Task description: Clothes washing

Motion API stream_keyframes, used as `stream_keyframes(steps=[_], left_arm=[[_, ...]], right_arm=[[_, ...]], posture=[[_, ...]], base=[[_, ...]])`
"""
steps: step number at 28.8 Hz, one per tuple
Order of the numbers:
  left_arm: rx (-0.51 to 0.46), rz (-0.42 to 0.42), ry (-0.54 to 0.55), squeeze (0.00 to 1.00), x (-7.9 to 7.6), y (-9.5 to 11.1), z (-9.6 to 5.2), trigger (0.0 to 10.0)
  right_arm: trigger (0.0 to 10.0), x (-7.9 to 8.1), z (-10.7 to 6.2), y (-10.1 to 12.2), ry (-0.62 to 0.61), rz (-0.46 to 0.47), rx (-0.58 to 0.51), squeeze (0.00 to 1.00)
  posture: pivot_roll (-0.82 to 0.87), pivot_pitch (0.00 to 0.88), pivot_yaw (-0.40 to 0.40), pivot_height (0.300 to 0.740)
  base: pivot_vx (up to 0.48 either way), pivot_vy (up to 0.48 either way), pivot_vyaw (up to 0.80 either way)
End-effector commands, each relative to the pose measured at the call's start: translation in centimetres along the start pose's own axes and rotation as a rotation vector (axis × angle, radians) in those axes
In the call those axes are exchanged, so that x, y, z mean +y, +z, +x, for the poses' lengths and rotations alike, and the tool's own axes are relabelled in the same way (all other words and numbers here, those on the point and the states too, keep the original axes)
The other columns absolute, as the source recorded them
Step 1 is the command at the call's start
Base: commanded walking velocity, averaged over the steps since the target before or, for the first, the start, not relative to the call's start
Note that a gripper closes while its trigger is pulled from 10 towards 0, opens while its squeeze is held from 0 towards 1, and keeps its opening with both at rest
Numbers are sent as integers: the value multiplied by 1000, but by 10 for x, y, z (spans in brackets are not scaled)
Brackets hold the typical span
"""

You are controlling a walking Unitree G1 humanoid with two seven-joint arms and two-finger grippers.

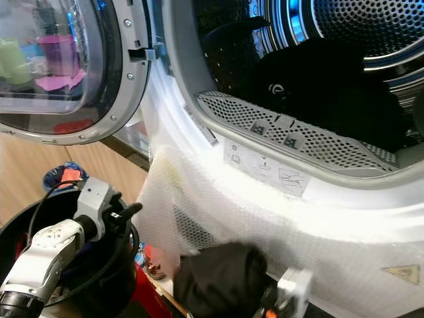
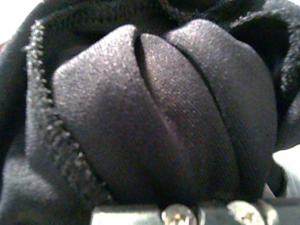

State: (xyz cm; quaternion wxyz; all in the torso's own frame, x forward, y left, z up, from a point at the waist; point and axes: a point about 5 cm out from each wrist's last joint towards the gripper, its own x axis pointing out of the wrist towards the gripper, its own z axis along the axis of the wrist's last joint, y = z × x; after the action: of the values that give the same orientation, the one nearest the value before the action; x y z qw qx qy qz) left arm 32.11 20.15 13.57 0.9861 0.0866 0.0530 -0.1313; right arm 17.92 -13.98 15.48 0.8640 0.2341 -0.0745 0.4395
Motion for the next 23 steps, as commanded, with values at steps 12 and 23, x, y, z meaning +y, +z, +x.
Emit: stream_keyframes(steps=[12, 23], left_arm=[[-18, -20, 121, 0, 2, -14, 0, 10000], [-10, -55, 112, 0, -13, -21, 6, 10000]], right_arm=[[0, 47, 53, 137, 351, -117, -441, 0], [0, -1, 147, 257, 223, -367, -398, 0]], posture=[[150, 54, -45, 740], [133, 21, -64, 740]], base=[[0, 0, 0], [0, 0, 0]])
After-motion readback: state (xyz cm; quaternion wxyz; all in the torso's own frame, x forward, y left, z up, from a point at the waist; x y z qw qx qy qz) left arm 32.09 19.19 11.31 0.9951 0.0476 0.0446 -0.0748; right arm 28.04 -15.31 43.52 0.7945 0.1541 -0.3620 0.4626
